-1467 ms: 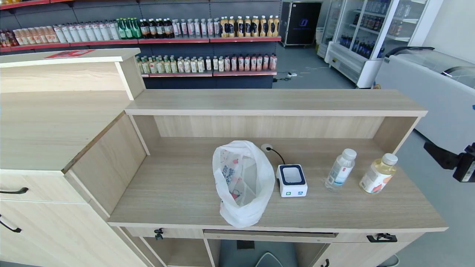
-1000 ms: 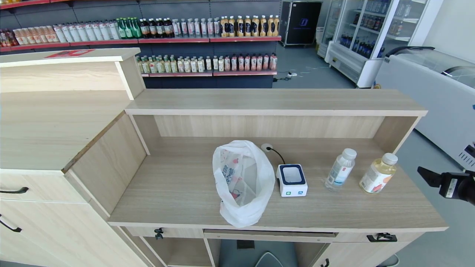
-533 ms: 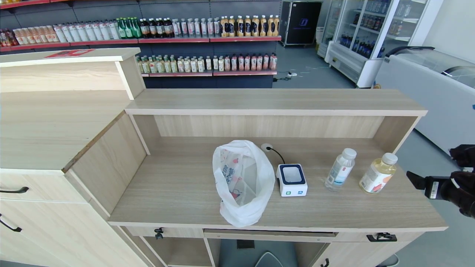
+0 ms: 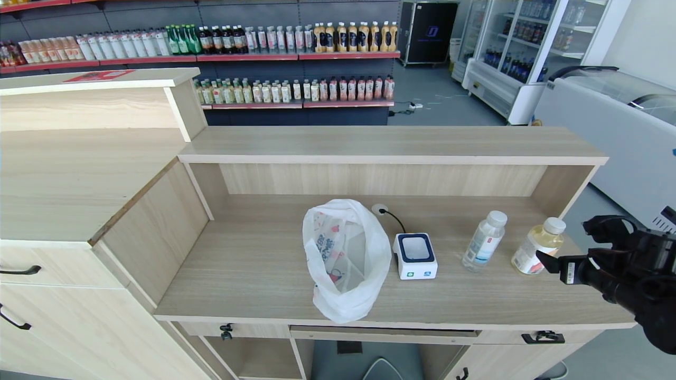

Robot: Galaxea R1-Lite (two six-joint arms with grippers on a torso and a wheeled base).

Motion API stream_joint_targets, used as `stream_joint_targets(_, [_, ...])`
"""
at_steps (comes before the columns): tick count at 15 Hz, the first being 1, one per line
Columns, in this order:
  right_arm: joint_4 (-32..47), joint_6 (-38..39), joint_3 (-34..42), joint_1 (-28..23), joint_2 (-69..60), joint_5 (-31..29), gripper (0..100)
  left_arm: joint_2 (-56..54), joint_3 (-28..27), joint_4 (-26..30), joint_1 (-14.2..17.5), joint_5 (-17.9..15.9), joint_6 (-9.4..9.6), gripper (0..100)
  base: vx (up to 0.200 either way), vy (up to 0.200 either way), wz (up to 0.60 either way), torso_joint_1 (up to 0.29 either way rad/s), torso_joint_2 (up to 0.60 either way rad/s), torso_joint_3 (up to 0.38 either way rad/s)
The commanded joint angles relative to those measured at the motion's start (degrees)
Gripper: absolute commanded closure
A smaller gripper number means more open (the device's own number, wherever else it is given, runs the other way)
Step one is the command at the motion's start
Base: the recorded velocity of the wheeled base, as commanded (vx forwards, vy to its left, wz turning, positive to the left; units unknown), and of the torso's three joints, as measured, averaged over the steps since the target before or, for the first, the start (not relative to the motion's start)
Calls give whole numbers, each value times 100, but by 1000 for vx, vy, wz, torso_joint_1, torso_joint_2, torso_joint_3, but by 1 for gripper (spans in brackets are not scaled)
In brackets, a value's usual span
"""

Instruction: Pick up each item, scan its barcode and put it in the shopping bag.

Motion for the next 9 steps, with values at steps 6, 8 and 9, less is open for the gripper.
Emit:
stream_joint_targets(6, [69, 259, -826, 555, 851, 8, 0, -2, 0, -1, 0, 0, 0, 0, 0, 0, 0, 0, 0, 0])
stream_joint_targets(8, [16, 338, -931, 757, 1062, 8, 0, -2, 0, -1, 0, 0, 0, 0, 0, 0, 0, 0, 0, 0])
stream_joint_targets(9, [16, 338, -1054, 783, 1123, 8, 0, -2, 0, -1, 0, 0, 0, 0, 0, 0, 0, 0, 0, 0])
